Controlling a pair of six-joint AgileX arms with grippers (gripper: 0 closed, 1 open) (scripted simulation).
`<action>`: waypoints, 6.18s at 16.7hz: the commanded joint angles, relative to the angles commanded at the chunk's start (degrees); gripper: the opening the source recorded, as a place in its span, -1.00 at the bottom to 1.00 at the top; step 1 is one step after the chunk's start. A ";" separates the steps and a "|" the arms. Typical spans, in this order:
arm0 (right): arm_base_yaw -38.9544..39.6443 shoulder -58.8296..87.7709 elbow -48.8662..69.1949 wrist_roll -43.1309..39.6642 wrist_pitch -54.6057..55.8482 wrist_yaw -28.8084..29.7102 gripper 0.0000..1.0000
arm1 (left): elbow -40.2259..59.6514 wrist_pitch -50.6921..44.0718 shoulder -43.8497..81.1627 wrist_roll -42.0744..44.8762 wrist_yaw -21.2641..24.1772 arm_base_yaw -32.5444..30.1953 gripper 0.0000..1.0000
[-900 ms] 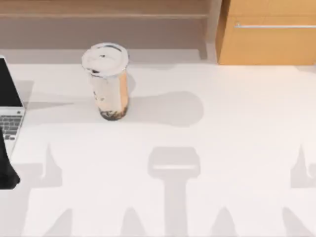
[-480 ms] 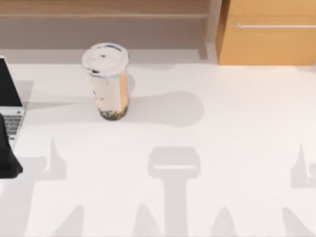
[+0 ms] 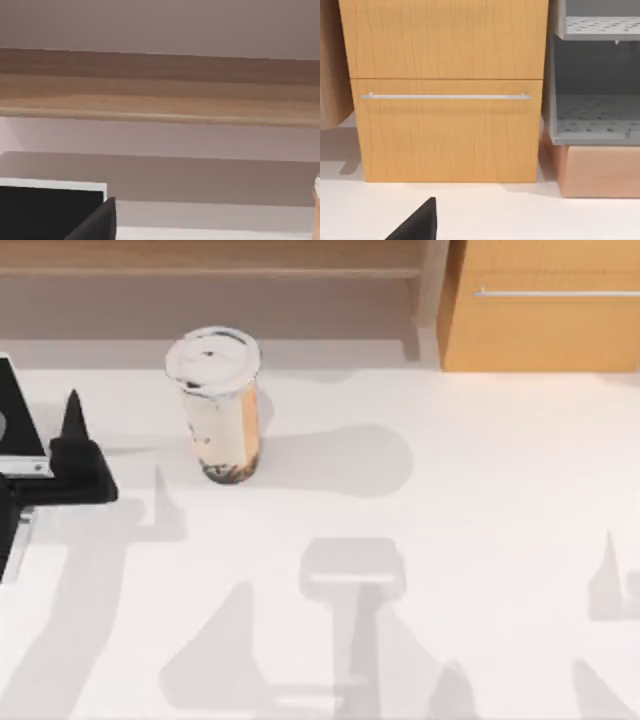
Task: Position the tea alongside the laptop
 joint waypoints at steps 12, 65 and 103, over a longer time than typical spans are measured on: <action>0.00 0.00 0.00 0.00 0.00 0.00 1.00 | 12.16 42.50 60.61 -2.10 -19.14 -20.65 1.00; 0.00 0.00 0.00 0.00 0.00 0.00 1.00 | 29.03 36.82 71.44 -1.10 -12.10 -13.91 -1.00; 0.00 0.00 0.00 0.00 0.00 0.00 1.00 | 1.96 36.69 43.86 1.22 6.44 4.99 -1.00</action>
